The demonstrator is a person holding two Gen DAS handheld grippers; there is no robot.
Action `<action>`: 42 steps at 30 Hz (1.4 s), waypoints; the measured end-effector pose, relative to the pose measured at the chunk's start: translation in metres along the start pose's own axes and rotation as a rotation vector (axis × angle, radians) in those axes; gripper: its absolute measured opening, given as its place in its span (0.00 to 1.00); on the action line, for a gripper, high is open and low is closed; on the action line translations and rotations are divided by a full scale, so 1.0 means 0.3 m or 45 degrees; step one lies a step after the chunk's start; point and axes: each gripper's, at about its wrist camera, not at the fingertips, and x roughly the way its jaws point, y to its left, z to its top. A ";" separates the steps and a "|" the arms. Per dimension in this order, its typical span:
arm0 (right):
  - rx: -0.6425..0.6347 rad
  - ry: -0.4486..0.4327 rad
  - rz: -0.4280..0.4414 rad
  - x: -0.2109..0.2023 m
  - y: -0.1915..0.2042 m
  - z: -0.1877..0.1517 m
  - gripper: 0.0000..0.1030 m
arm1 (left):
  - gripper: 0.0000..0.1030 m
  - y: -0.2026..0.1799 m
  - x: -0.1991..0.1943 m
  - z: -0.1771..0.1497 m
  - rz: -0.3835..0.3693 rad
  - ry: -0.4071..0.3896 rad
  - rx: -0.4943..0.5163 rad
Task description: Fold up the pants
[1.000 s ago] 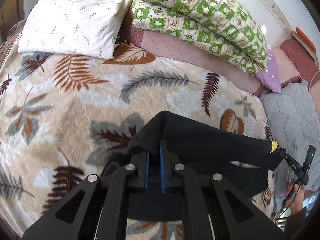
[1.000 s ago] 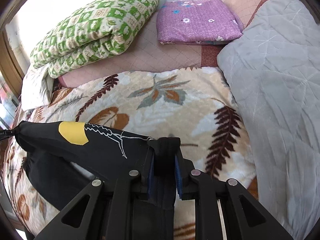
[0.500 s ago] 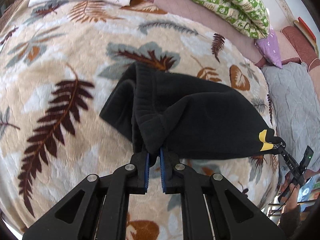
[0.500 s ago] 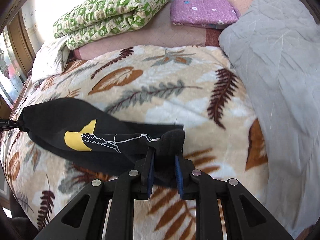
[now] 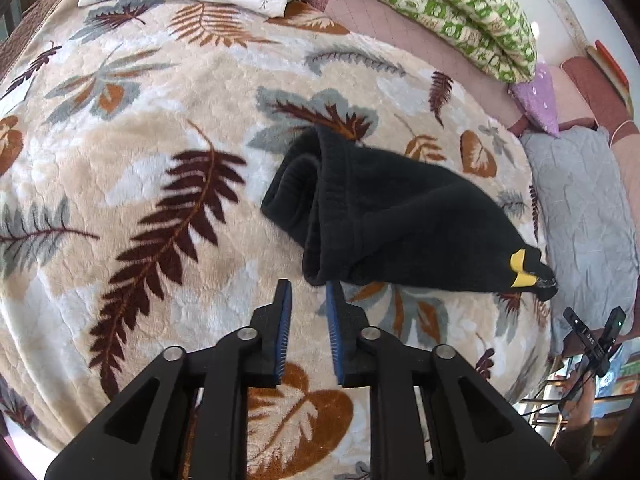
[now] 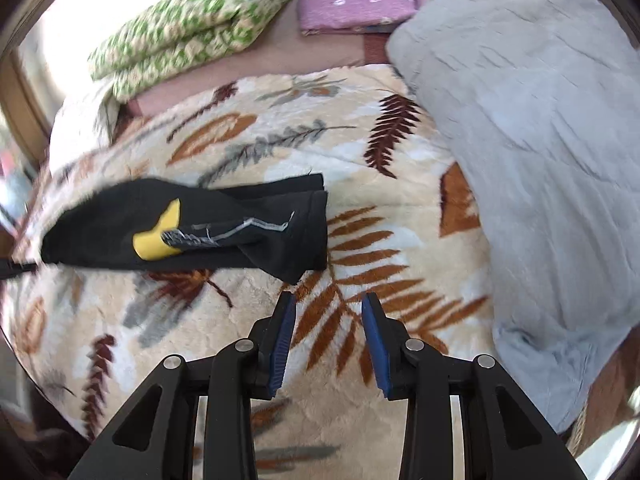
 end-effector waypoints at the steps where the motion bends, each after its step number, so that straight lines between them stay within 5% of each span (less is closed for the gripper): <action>1: 0.066 -0.007 0.034 -0.019 -0.018 0.008 0.38 | 0.27 -0.007 0.002 0.016 -0.003 0.002 0.000; 5: 0.319 -0.011 0.203 -0.042 -0.062 0.055 0.53 | 0.35 -0.056 0.061 0.085 -0.014 0.064 0.007; 8: 0.487 0.022 0.301 0.014 -0.082 0.097 0.53 | 0.35 -0.085 0.119 0.126 -0.005 0.106 -0.002; 16: 0.613 0.117 0.297 0.214 -0.090 0.189 0.53 | 0.40 -0.097 0.227 0.196 -0.053 0.188 -0.016; 19: 0.600 0.165 0.328 0.264 -0.077 0.204 0.52 | 0.41 -0.102 0.251 0.198 -0.194 0.213 -0.032; 21: 0.566 0.192 0.342 0.292 -0.059 0.213 0.38 | 0.39 -0.120 0.246 0.190 -0.248 0.195 -0.007; 22: 0.543 0.198 0.336 0.298 -0.048 0.219 0.16 | 0.30 -0.131 0.241 0.187 -0.247 0.175 0.013; 23: 0.511 0.200 0.326 0.300 -0.037 0.225 0.10 | 0.19 -0.140 0.239 0.186 -0.245 0.163 0.029; 28: 0.391 0.161 0.250 0.273 0.000 0.264 0.10 | 0.05 -0.128 0.235 0.206 -0.254 0.130 -0.013; 35: 0.311 0.068 0.222 0.233 0.069 0.346 0.09 | 0.04 -0.058 0.158 0.225 -0.295 0.058 -0.088; 42: 0.245 0.003 0.257 0.184 0.152 0.429 0.09 | 0.09 -0.068 0.190 0.221 -0.281 0.166 0.025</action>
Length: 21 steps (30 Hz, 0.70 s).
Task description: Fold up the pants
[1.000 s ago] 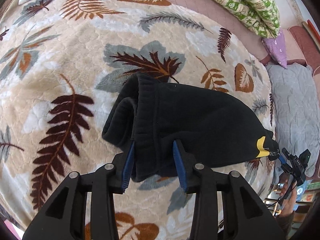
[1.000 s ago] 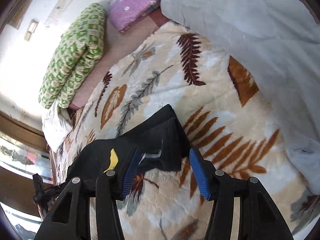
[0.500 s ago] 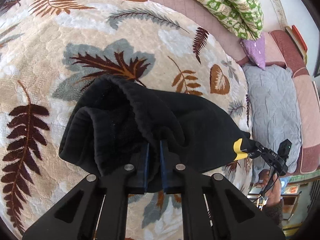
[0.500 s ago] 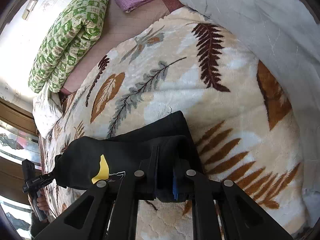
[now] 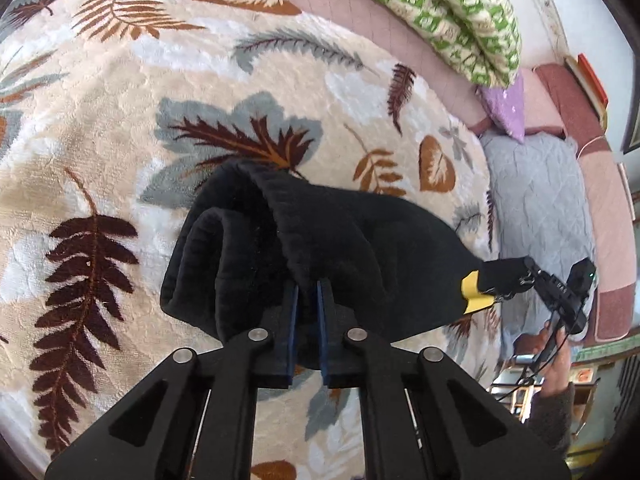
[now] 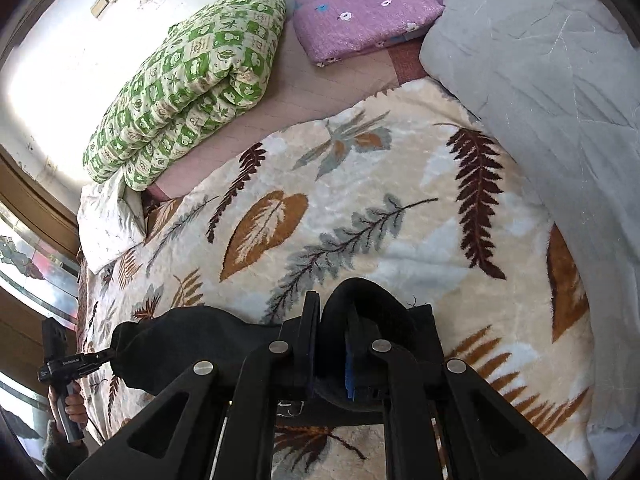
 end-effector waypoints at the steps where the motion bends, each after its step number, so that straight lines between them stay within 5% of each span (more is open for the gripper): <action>1: 0.005 0.004 0.002 0.005 -0.002 -0.003 0.09 | 0.15 -0.004 0.008 0.000 0.006 0.015 0.015; 5: 0.054 0.018 0.000 0.017 -0.032 -0.018 0.09 | 0.48 -0.005 0.035 -0.011 0.047 0.082 0.069; 8: 0.076 0.033 -0.006 0.017 -0.059 -0.027 0.11 | 0.48 -0.012 0.037 -0.020 0.070 0.065 0.114; 10: 0.085 0.044 -0.011 0.017 -0.074 -0.032 0.12 | 0.40 -0.023 0.031 -0.023 0.069 0.005 0.135; 11: 0.085 0.048 -0.017 0.019 -0.078 -0.035 0.13 | 0.15 -0.031 0.028 -0.023 0.065 -0.020 0.146; 12: 0.090 0.058 -0.020 0.025 -0.085 -0.039 0.13 | 0.06 -0.041 0.033 -0.022 0.050 -0.019 0.142; 16: 0.100 0.100 -0.050 0.056 -0.106 -0.061 0.09 | 0.03 -0.050 0.016 -0.007 0.064 -0.111 0.060; 21: 0.085 0.070 -0.041 0.039 -0.099 -0.046 0.07 | 0.03 -0.009 -0.120 0.025 -0.060 -0.240 -0.058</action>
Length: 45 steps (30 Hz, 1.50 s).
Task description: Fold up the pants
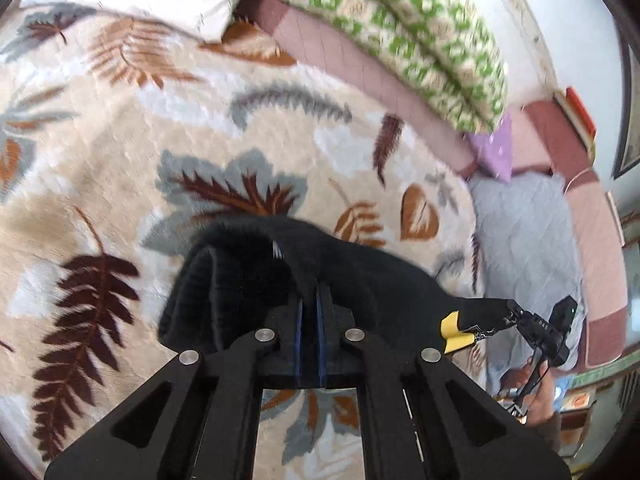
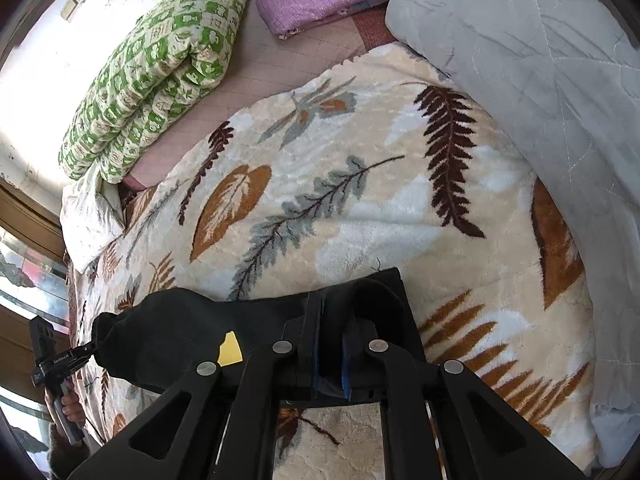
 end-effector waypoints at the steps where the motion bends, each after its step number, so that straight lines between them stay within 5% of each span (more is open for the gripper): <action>1: 0.004 -0.031 0.029 -0.025 0.005 0.016 0.06 | 0.03 0.006 -0.025 0.008 -0.001 -0.013 0.007; 5: -0.026 -0.200 0.153 -0.139 0.033 0.059 0.06 | 0.03 0.039 0.019 -0.010 0.128 0.059 0.058; 15: 0.098 -0.018 -0.017 0.084 -0.183 -0.114 0.09 | 0.04 0.085 0.088 -0.066 0.284 0.184 0.161; 18: 0.112 0.010 -0.023 0.096 -0.206 -0.143 0.15 | 0.04 0.080 0.088 -0.069 0.264 0.195 0.155; 25: 0.245 -0.139 0.183 -0.070 -0.186 -0.219 0.32 | 0.06 0.067 0.021 -0.083 0.123 0.179 0.142; 32: 0.320 -0.068 0.296 -0.064 -0.089 -0.305 0.36 | 0.13 0.041 -0.071 -0.142 0.169 0.153 0.186; 36: 0.330 -0.267 0.133 -0.152 -0.108 -0.297 0.37 | 0.14 0.069 -0.102 -0.161 0.138 0.170 0.186; 41: 0.343 -0.105 0.084 -0.102 -0.149 -0.285 0.43 | 0.20 0.073 -0.082 -0.185 0.069 0.197 0.142; 45: 0.404 -0.082 0.140 -0.060 -0.155 -0.318 0.43 | 0.20 0.052 -0.045 -0.196 0.020 0.217 0.100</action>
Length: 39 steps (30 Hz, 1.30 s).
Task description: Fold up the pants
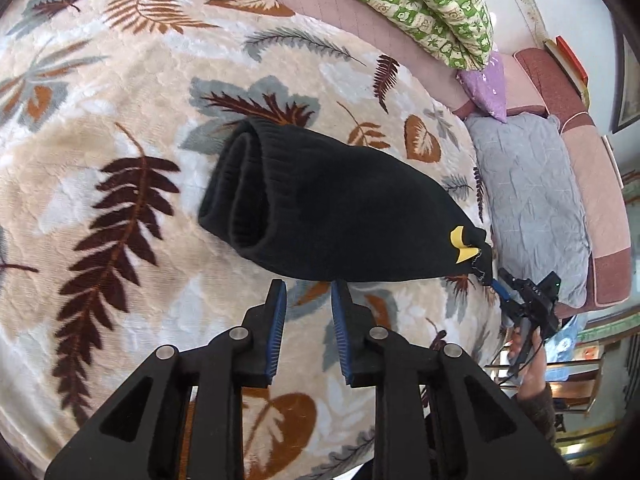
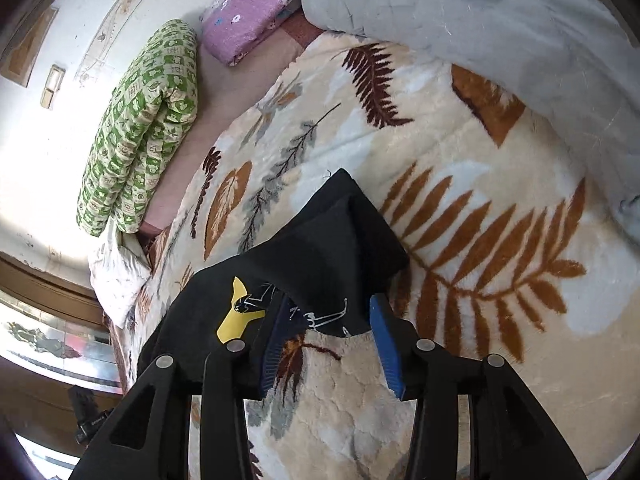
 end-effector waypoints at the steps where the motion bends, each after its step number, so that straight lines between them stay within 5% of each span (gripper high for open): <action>1: 0.016 0.004 0.004 0.010 -0.003 -0.004 0.43 | 0.26 -0.004 0.011 -0.002 -0.014 0.005 -0.010; 3: 0.060 0.014 0.025 0.024 -0.013 -0.011 0.43 | 0.34 -0.008 0.040 -0.006 -0.055 0.006 -0.052; 7: 0.166 0.022 0.090 0.032 -0.037 -0.021 0.47 | 0.35 -0.018 0.087 -0.016 -0.134 -0.018 -0.133; 14: 0.336 0.054 0.189 0.055 -0.085 -0.040 0.50 | 0.35 0.006 0.193 -0.030 -0.154 0.034 -0.278; 18: 0.403 0.041 0.200 0.040 -0.105 -0.043 0.50 | 0.35 0.008 0.194 -0.051 -0.123 0.036 -0.230; 27: 0.547 0.089 0.200 0.071 -0.128 -0.042 0.57 | 0.35 0.063 0.234 0.021 -0.124 0.024 -0.392; 29: 0.582 0.082 0.165 0.083 -0.131 -0.031 0.56 | 0.17 0.072 0.232 0.021 -0.107 0.010 -0.413; 33: 0.515 -0.042 0.082 0.041 -0.123 -0.004 0.56 | 0.08 0.098 0.240 0.018 -0.080 0.009 -0.431; 36: 0.445 0.053 0.064 0.084 -0.100 -0.001 0.57 | 0.07 0.102 0.236 0.019 -0.078 0.006 -0.439; 37: 0.405 0.075 0.069 0.098 -0.084 0.001 0.54 | 0.06 0.097 0.232 0.018 -0.067 0.002 -0.431; 39: 0.287 0.065 0.065 0.100 -0.041 0.022 0.08 | 0.06 0.089 0.228 0.018 -0.039 0.010 -0.414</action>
